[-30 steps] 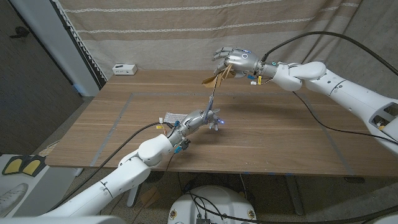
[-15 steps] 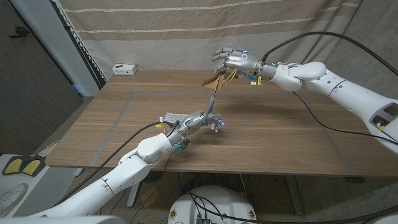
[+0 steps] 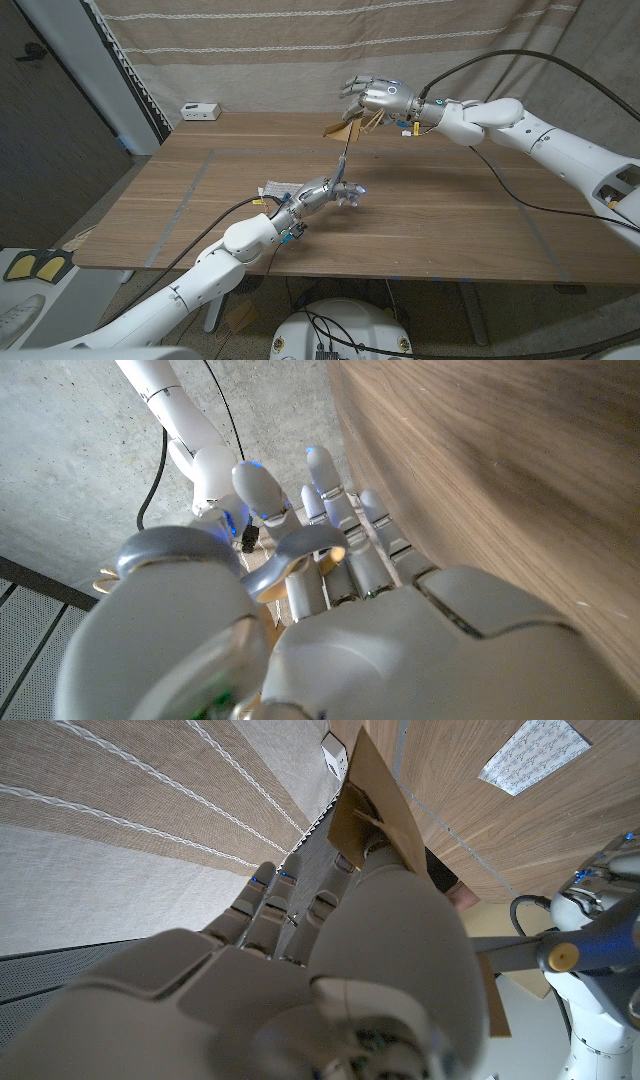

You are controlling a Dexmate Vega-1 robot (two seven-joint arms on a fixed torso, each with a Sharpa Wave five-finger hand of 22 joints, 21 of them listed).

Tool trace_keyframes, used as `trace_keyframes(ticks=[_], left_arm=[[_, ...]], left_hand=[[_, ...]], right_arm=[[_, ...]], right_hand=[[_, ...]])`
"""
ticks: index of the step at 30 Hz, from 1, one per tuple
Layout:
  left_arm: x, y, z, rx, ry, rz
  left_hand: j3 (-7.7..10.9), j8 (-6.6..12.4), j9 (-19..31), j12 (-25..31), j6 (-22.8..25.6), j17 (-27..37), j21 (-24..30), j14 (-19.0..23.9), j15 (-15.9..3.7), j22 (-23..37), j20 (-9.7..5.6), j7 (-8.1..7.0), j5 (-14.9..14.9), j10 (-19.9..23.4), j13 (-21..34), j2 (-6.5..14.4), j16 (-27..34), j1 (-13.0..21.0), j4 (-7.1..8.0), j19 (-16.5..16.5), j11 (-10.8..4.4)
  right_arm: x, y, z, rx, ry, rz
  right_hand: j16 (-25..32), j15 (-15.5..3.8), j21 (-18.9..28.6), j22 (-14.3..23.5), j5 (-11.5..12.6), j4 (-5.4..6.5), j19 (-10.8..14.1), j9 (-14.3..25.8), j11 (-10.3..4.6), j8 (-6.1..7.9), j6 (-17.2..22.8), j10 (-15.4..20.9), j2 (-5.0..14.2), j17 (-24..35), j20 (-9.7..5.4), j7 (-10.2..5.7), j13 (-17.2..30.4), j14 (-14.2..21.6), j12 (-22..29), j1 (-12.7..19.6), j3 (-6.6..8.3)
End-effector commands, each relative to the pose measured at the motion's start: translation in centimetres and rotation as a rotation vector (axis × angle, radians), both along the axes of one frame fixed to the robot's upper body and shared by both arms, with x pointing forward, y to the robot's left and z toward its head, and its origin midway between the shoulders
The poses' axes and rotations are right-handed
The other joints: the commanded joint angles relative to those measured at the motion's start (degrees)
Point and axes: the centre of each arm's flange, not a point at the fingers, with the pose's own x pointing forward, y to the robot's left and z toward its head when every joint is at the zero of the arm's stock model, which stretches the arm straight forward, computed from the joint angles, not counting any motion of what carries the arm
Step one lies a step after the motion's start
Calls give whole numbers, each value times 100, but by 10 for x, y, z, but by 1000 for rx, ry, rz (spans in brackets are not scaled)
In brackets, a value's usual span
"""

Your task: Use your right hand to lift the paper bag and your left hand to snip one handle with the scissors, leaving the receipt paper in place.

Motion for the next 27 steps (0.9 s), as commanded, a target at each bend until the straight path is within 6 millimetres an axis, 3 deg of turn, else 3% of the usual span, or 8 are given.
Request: trace_keyframes(ticks=[1, 5, 10, 13, 14, 18, 24, 27], left_arm=[[-1, -2, 0, -27, 1, -3], [-2, -2, -2, -41, 18, 8], [-4, -2, -3, -51, 23, 29], [-5, -2, -3, -63, 42, 40], [-5, -3, -4, -67, 48, 38], [-5, -3, -4, -83, 68, 33], [-5, -5, -5, -105, 101, -3], [-3, -6, -6, -115, 122, -22]], left_hand=[[105, 212, -228, 292, 38, -605, 384, -406, -711, -13, -163, -267, -278, 1509, 153, 1901, -758, 2280, -55, -224, -717], [201, 338, -364, 621, 369, -833, 490, -541, -712, -103, -222, -162, -291, 2147, 284, 1855, -985, 2476, -176, -338, -707], [270, 451, -511, 850, 717, -887, 567, -444, -717, -207, -312, -117, -275, 2641, 319, 1731, -950, 2767, -263, -416, -696], [253, 592, -462, 929, 876, -901, 630, -374, -720, -241, -337, -110, -287, 2845, 298, 1653, -930, 2926, -270, -478, -695], [243, 789, -250, 1022, 925, -907, 665, -339, -723, -274, -344, -75, -298, 3006, 325, 1593, -924, 3042, -257, -517, -694], [218, 1176, 272, 1186, 846, -873, 736, -106, -726, -393, -370, 15, -334, 3237, 346, 1541, -842, 3236, -199, -568, -692], [231, 1425, 525, 1415, 920, -808, 760, 226, -726, -558, -432, 88, -346, 3432, 451, 1523, -752, 3383, -185, -591, -686], [242, 1414, 410, 1483, 990, -770, 776, 436, -726, -658, -486, 76, -339, 3502, 429, 1503, -703, 3476, -206, -590, -679]], right_arm=[[-3, 2, 0, -3, 4, -5], [-4, 2, 1, -3, 2, -3], [-3, 1, 1, -7, 2, -4], [-4, 1, 1, -8, 2, -3], [-4, 1, 2, -7, 3, -2], [-4, 0, 2, -9, 2, -3], [-5, 3, 1, -13, 2, 1], [-5, 3, 0, -17, 2, 1]], right_hand=[[-24, -1088, 41, 7, 27, 4, 58, 21, -28, 45, 0, 66, 25, 14, -597, -12, 112, 68, 40, 20, 31], [-24, -1089, 45, 6, 28, 8, 60, 23, -25, 46, 2, 63, 28, 14, -591, -11, 106, 72, 35, 16, 31], [-25, -1089, 50, 6, 27, 11, 65, 22, -25, 46, 7, 69, 32, 14, -586, -11, 110, 76, 42, 11, 32], [-26, -1089, 48, 5, 27, 11, 58, 21, -24, 45, 7, 66, 31, 14, -590, -11, 106, 76, 38, 10, 31], [-26, -1089, 48, 5, 27, 12, 58, 21, -24, 45, 6, 65, 31, 14, -591, -11, 105, 77, 38, 9, 31], [-27, -1090, 52, 5, 27, 12, 61, 20, -24, 43, 4, 70, 31, 13, -591, -11, 109, 79, 42, 8, 32], [-29, -1089, 53, 4, 29, 8, 56, 23, -27, 42, 2, 64, 28, 13, -596, -12, 107, 84, 40, 11, 33], [-30, -1089, 55, 4, 29, 9, 57, 23, -25, 42, 3, 62, 28, 12, -591, -11, 106, 84, 39, 9, 33]])
